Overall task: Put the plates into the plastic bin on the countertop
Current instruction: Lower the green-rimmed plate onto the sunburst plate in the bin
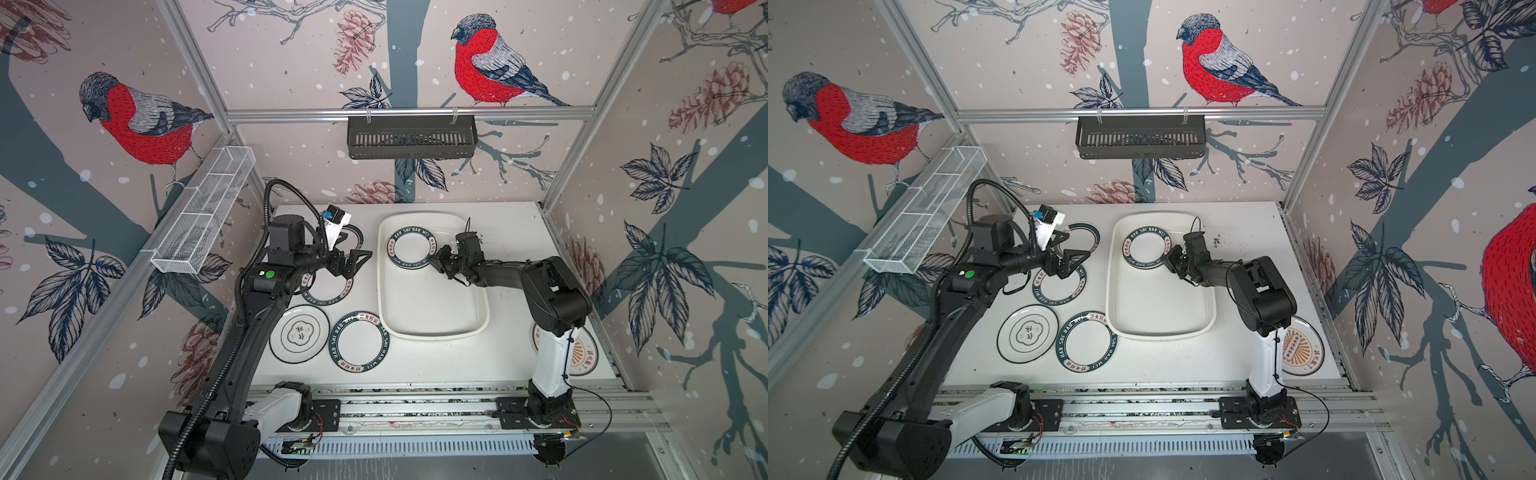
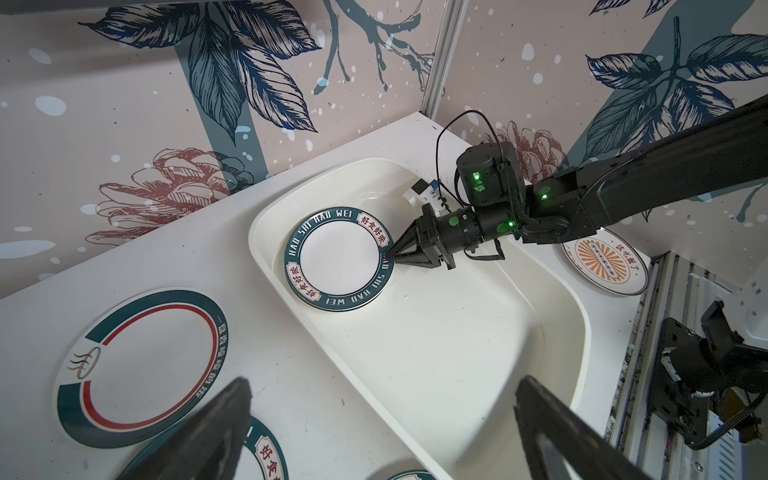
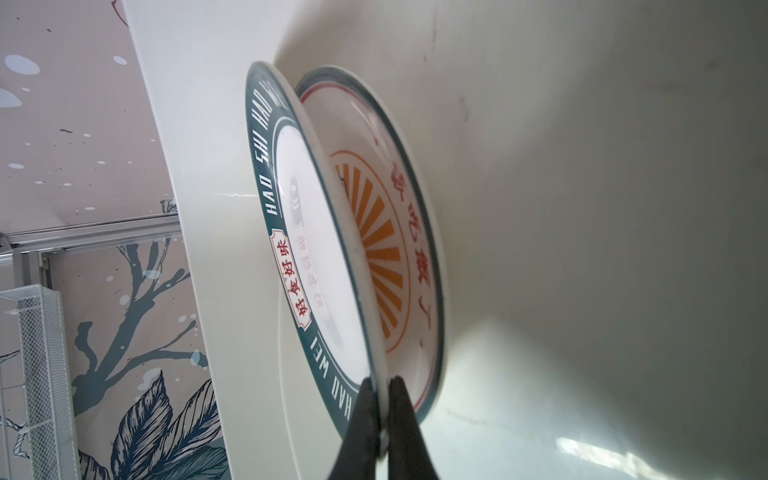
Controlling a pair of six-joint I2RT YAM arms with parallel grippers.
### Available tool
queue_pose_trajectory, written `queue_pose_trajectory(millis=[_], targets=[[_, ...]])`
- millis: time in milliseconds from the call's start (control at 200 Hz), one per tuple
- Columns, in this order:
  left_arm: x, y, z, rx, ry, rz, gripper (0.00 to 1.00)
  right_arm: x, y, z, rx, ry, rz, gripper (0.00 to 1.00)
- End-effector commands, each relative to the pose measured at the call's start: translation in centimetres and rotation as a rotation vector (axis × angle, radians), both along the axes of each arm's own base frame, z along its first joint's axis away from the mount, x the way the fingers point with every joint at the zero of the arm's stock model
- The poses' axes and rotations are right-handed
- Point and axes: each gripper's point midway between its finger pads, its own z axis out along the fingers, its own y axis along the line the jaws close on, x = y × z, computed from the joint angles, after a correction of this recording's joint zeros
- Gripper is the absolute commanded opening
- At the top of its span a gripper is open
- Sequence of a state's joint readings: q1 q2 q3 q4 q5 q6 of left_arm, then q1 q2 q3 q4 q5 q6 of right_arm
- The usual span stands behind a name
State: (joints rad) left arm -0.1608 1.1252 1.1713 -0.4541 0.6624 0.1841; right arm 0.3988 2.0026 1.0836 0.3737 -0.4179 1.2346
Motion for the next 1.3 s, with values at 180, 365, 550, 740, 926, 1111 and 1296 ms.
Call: queue_pose_trajectory(millis=[180,365,550,740,926,1111,1296], targets=[[-0.56,-0.34,0.46,-0.006,-0.014,-0.031,0.98,1.0,0.49,1.15,0.037,-0.039,-0.013,0.12],[-0.61,-0.29,0.46,-0.005,-0.017,-0.03,0.98,0.98,0.51,0.86,0.035,-0.028,-0.012,0.18],[-0.69,-0.34,0.53,-0.005,-0.019,-0.033,0.98,1.03,0.55,1.02,0.023,-0.023,-0.005,0.28],[-0.72,-0.31,0.61,-0.006,-0.021,-0.033,0.98,1.03,0.35,1.27,-0.005,-0.018,-0.002,0.36],[-0.78,-0.35,0.77,-0.003,-0.028,-0.037,0.98,1.07,0.2,1.31,-0.036,-0.01,0.003,0.39],[-0.8,-0.37,0.79,-0.001,-0.032,-0.04,0.98,1.22,-0.04,1.38,-0.083,-0.004,0.012,0.42],[-0.95,-0.36,0.6,-0.004,-0.028,-0.041,0.98,1.06,-0.17,1.16,-0.127,0.011,0.023,0.44]])
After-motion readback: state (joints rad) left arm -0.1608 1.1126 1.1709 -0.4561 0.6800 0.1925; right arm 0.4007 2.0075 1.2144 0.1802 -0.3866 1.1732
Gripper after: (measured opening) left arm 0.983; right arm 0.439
